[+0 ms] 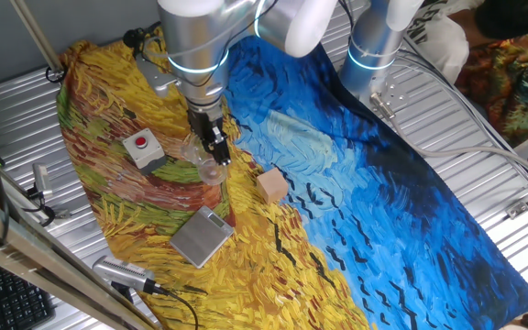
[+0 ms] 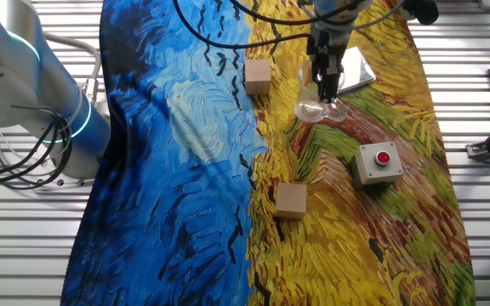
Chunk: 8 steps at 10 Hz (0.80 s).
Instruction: Pick up the cup
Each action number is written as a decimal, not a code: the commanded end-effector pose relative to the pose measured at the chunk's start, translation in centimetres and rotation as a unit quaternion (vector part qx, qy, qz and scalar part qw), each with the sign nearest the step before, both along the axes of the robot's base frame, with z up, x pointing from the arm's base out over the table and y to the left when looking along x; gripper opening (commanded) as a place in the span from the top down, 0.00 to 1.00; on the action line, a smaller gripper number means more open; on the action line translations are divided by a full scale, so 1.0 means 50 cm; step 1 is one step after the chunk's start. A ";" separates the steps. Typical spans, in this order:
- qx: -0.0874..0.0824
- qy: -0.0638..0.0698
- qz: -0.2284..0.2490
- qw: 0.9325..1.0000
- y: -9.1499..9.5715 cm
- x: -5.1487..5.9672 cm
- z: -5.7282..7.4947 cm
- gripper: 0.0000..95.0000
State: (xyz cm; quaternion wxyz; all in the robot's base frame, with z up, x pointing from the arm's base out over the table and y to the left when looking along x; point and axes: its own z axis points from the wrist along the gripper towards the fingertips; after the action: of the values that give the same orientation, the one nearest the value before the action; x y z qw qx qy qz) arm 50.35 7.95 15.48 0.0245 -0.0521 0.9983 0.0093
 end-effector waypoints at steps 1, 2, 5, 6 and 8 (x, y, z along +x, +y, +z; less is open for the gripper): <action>-0.001 0.000 -0.001 1.000 0.006 -0.006 0.010 1.00; 0.000 0.000 0.000 1.000 0.008 -0.009 0.015 1.00; -0.001 -0.003 0.002 1.000 0.009 -0.009 0.019 1.00; 0.000 -0.003 0.002 1.000 0.009 -0.009 0.020 1.00; 0.000 -0.003 0.002 1.000 0.009 -0.008 0.021 1.00</action>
State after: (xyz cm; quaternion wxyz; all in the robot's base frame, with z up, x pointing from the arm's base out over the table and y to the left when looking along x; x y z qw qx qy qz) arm 49.99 8.41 16.53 0.0279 -0.0552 0.9980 0.0091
